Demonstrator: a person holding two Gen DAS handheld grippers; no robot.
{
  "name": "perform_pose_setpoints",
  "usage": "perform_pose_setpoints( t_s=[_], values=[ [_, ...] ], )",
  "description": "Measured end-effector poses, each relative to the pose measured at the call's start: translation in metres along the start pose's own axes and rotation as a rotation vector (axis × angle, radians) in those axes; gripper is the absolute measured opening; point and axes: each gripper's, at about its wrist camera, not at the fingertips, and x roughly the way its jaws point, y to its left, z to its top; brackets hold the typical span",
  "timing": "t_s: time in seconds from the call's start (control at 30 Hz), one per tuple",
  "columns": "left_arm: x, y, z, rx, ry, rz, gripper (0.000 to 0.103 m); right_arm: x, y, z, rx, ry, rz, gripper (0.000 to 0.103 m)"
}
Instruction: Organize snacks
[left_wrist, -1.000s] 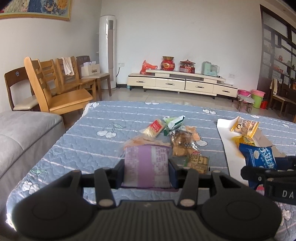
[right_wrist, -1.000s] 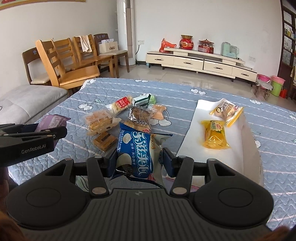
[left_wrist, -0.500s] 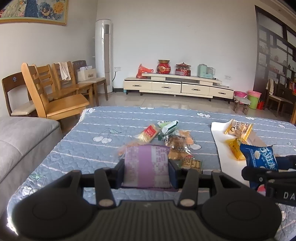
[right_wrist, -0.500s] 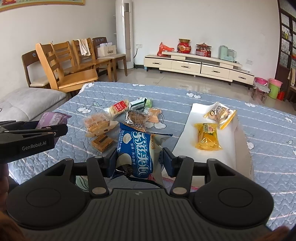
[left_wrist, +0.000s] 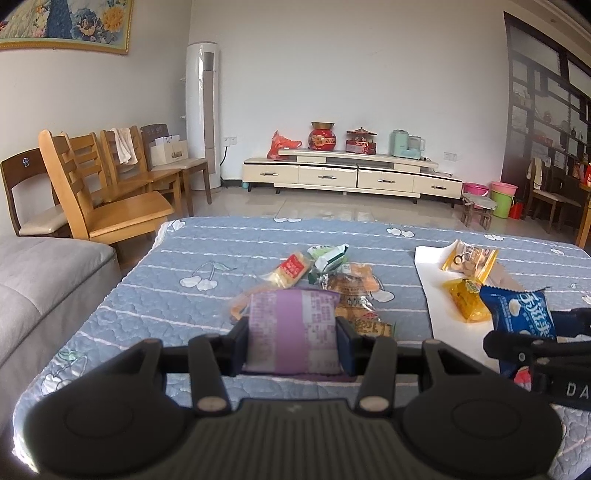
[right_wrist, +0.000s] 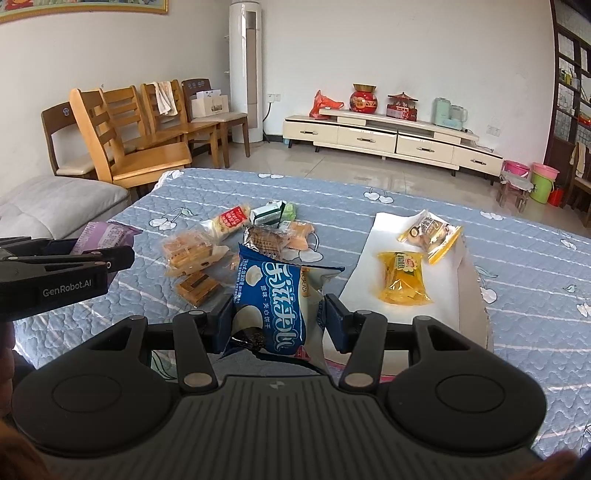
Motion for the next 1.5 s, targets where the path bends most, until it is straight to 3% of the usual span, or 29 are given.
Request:
perform_pose_setpoints(
  t_s=[1.5],
  values=[
    [0.002, -0.056, 0.013, 0.096, -0.038, -0.104, 0.046, -0.026, -0.039, -0.004, 0.097, -0.058, -0.128, 0.063]
  ],
)
